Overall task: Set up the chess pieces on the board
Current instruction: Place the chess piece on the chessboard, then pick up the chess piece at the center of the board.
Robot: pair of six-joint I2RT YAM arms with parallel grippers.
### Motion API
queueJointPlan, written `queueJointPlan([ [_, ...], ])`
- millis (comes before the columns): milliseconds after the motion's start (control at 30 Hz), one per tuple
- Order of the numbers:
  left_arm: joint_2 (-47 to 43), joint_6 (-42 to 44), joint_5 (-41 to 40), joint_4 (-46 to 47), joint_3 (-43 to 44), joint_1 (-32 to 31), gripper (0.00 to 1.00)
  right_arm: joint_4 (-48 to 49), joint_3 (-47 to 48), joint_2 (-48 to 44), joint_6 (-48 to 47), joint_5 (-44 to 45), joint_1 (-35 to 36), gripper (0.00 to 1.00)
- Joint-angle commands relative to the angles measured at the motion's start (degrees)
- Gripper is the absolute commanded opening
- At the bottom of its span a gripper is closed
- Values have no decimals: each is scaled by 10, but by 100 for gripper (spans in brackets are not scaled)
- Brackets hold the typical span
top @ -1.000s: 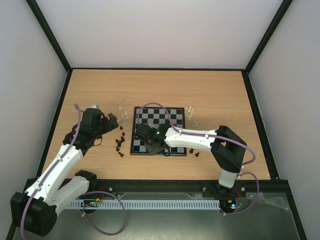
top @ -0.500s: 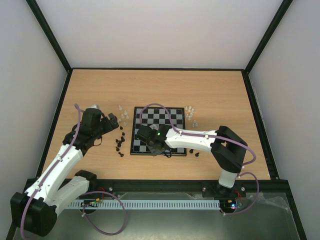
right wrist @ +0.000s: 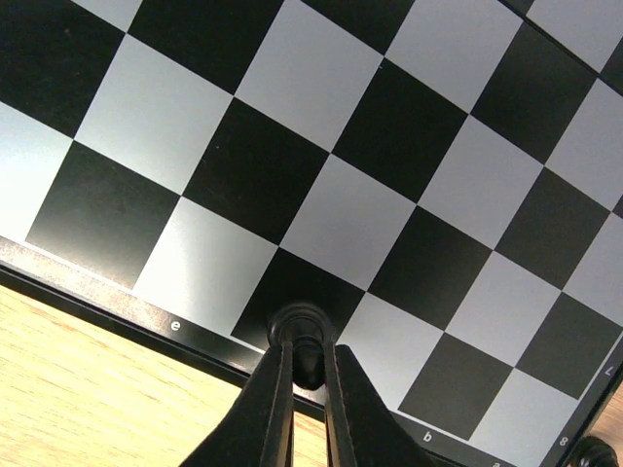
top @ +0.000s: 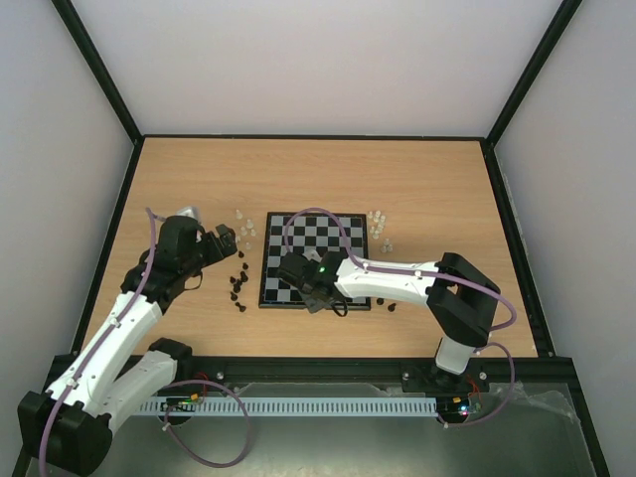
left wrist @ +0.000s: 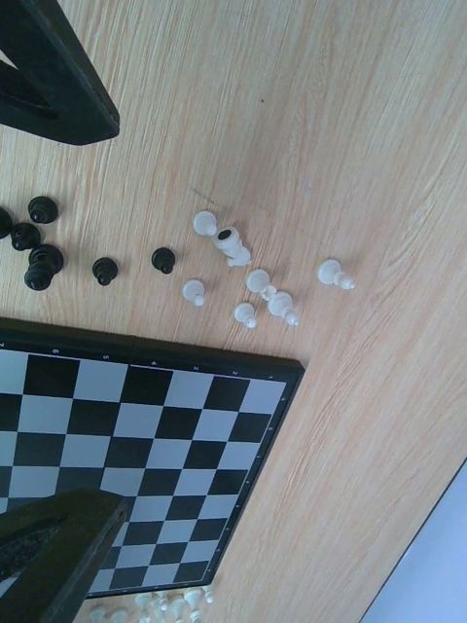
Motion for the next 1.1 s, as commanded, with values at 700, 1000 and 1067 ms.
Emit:
queueJointPlan([
  [700, 48, -4, 34, 36, -14, 1, 99, 36, -40, -222, 8, 63, -29, 80],
  [1000, 135, 37, 40, 6, 65, -9, 99, 46, -126, -393, 21, 56, -69, 99],
  [1067, 154, 43, 29, -16, 86, -20, 100, 69, -158, -418, 19, 50, -74, 99],
])
